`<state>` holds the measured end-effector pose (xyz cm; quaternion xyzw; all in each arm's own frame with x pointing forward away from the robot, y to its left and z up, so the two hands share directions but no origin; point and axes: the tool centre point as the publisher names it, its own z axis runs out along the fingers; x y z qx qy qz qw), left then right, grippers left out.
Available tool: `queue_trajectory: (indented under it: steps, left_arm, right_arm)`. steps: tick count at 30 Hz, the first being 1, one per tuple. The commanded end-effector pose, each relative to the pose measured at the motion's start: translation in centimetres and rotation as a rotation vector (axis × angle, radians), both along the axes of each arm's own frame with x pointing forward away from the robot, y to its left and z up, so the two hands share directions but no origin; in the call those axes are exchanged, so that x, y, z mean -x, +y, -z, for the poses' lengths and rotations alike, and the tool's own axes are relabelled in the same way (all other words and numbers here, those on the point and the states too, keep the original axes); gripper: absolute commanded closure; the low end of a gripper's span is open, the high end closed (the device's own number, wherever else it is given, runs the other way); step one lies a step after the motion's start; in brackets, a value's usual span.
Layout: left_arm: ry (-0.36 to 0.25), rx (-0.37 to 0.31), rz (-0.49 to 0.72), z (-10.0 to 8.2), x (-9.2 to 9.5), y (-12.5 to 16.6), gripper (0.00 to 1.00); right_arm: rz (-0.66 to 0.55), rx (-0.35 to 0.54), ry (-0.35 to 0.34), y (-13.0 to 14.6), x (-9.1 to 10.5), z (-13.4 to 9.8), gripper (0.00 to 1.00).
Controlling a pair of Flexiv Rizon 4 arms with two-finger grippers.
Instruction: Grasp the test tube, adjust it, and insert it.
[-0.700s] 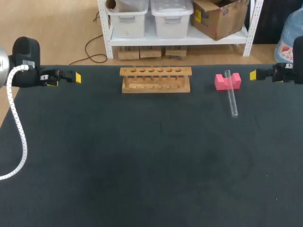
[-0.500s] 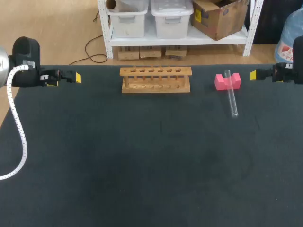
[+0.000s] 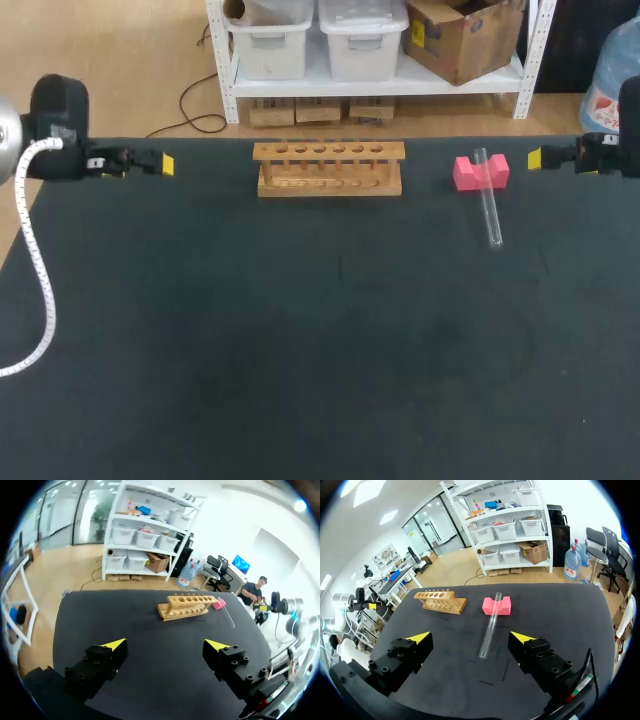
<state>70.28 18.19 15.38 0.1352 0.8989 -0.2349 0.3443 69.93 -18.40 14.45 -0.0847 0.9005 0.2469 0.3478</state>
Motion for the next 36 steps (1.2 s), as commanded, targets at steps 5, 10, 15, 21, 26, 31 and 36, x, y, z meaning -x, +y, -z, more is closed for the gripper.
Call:
queue_trajectory:
  steps: [5,10,15,21,26,31,36]
  left_arm:
    - [-0.129,0.074,0.249,-0.3,-2.0,1.4,0.00]
    - [-0.238,0.114,0.432,-0.2,-3.2,1.6,0.00]
    - [-0.362,0.178,0.550,0.2,-4.8,1.7,0.00]
    - [-0.449,0.197,0.652,1.3,-6.9,1.1,0.00]
    - [-0.469,0.211,0.689,2.1,-8.6,0.2,0.00]
    - [-0.465,0.203,0.718,2.7,-10.0,-1.0,0.00]
    - [-0.450,0.184,0.730,3.3,-10.9,-2.1,0.00]
  right_arm:
    - [0.007,0.008,0.001,0.1,0.2,-0.1,0.00]
    - [0.007,0.008,0.001,0.1,0.2,-0.1,0.00]
    - [0.007,0.008,0.001,0.1,0.2,-0.1,0.00]
    - [0.007,0.008,0.001,0.1,0.2,-0.1,0.00]
    - [0.007,0.008,0.001,0.1,0.2,-0.1,0.00]
    - [0.007,0.008,0.001,0.1,0.2,-0.1,0.00]
    - [0.007,0.008,0.001,0.1,0.2,-0.1,0.00]
